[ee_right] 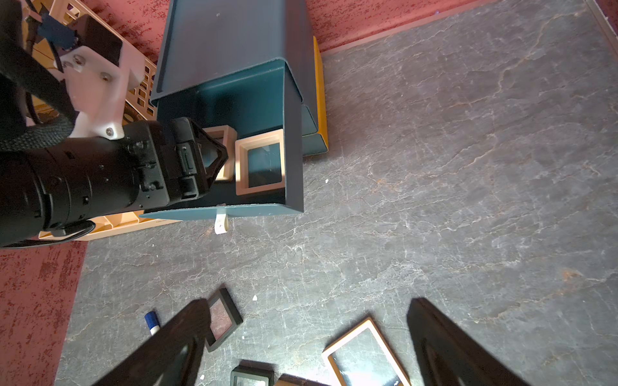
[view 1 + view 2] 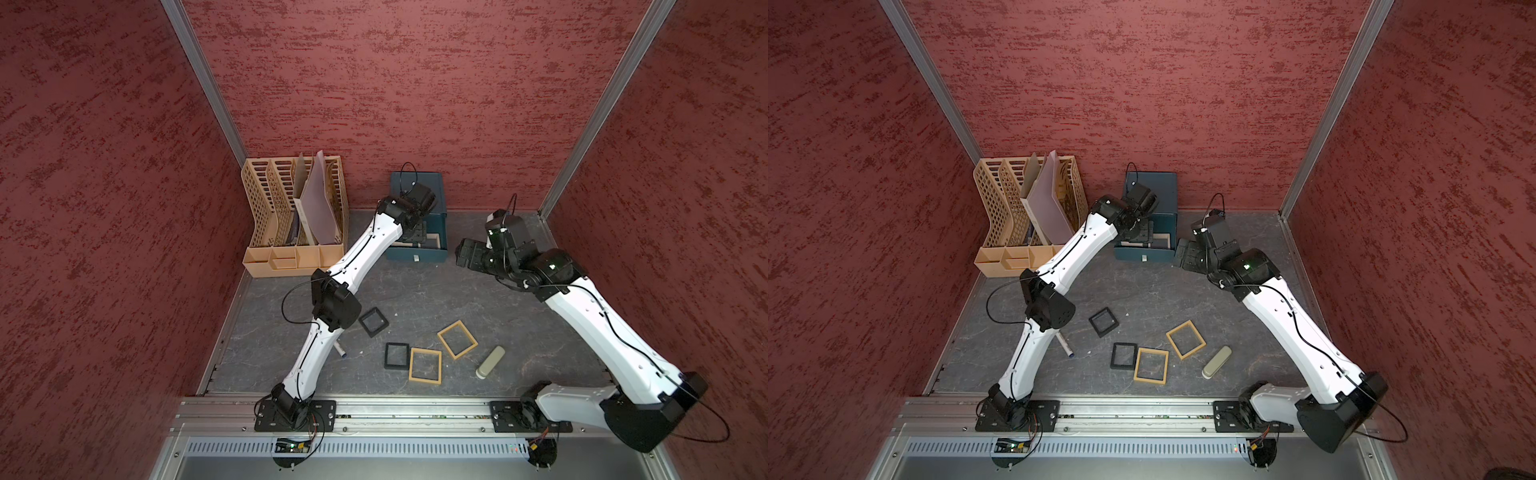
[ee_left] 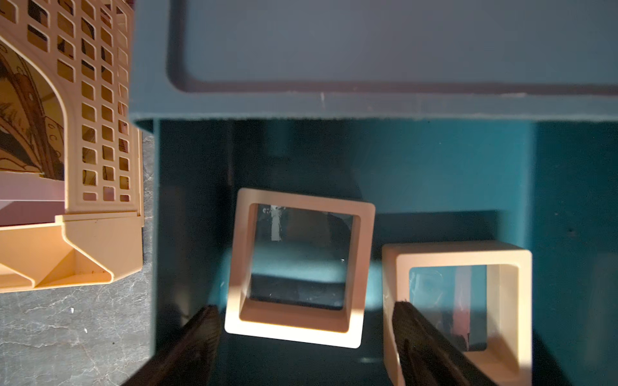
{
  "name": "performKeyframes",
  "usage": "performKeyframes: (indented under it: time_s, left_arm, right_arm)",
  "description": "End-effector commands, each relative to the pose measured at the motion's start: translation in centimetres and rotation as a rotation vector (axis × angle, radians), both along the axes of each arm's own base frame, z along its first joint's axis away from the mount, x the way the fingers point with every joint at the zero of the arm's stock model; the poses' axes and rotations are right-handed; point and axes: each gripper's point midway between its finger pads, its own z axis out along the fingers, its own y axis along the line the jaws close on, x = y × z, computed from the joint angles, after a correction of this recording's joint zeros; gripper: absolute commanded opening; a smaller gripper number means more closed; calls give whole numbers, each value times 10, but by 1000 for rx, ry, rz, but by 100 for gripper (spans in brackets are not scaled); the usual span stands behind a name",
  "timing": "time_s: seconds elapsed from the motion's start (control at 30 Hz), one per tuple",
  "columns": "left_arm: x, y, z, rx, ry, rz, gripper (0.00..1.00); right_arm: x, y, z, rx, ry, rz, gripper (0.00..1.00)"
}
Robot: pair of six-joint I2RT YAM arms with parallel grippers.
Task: Place the brooch boxes into the drawer by color
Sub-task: Place the brooch box in the drawer, then close the drawer in the storage box.
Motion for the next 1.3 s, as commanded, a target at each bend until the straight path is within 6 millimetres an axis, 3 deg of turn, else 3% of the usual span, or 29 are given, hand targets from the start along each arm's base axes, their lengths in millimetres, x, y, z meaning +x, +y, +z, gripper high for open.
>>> performKeyframes:
  time_s: [0.0, 0.13, 0.23, 0.37, 0.47, 0.57, 0.77, 0.9, 1.07, 1.27]
  left_arm:
    - [0, -9, 38, -92, -71, -12, 86]
    - [-11, -24, 98, -251, -170, -49, 87]
    - [-21, -21, 132, -334, -209, -52, 87]
    - [-17, 10, 145, -402, -191, 7, 84]
    - [3, 36, 134, -446, -172, 35, 81]
    - [27, 45, 120, -545, -146, 1, 80]
    - [59, 25, 107, -667, -171, -148, 80]
    - [78, 22, 82, -669, -151, -156, 81]
    - [93, 39, 50, -626, -107, -100, 79]
    - [94, 42, 41, -606, -115, -94, 77]
  right_arm:
    - [4, 3, 13, 33, -38, 7, 96]
    - [5, 11, 12, 67, -32, 28, 93]
    - [6, 18, 10, 105, -20, 43, 89]
    - [7, 35, 4, 178, 4, 79, 80]
    - [6, 50, -8, 259, 46, 107, 70]
    - [3, 68, -17, 359, 78, 140, 61]
    - [1, 90, -24, 544, 84, 165, 52]
    - [2, 100, -34, 652, 109, 155, 48]
    - [3, 107, -43, 735, 137, 143, 46]
    - [4, 107, -54, 719, 158, 129, 46]
